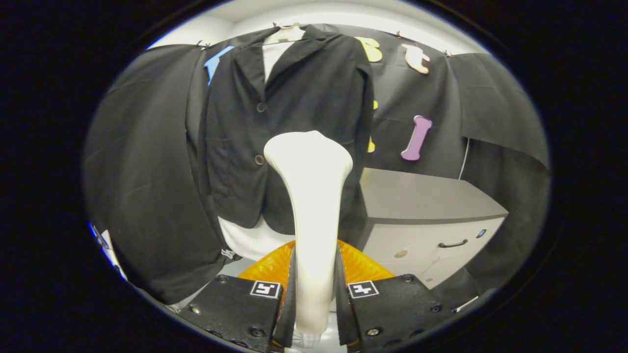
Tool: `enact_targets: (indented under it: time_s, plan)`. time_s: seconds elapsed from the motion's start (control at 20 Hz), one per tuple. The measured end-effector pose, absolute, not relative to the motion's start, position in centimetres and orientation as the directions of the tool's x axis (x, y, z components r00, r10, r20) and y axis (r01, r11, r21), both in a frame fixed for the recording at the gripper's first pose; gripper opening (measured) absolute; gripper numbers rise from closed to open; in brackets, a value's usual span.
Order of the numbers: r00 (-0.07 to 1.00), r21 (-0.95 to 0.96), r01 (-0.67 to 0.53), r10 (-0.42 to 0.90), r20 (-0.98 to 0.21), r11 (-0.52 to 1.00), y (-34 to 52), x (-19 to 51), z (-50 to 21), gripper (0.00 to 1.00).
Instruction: Iron the clothes twice with a garment steamer, once on the left side and once on the right side.
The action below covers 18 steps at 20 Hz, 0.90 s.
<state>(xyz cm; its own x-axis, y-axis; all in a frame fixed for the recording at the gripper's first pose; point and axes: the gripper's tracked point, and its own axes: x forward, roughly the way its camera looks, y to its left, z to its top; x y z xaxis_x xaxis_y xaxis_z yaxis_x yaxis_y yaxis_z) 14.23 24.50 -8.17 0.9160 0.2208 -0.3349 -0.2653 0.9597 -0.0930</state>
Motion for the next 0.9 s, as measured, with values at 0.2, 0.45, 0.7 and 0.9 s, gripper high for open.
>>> enact_targets:
  time_s: [0.2, 0.45, 0.7, 0.9]
  plan:
    - [0.927, -0.078, -0.229, 0.193, -0.322, 0.970, 19.3, 14.5, -6.5, 0.37]
    - [0.940, -0.060, -0.195, 0.169, -0.298, 0.979, 13.1, 14.2, -4.7, 0.37]
    - [0.944, -0.031, -0.162, 0.146, -0.295, 0.986, 8.4, 13.9, -4.5, 0.37]
    - [0.946, -0.015, -0.147, 0.136, -0.295, 0.989, 6.1, 13.7, -4.0, 0.37]
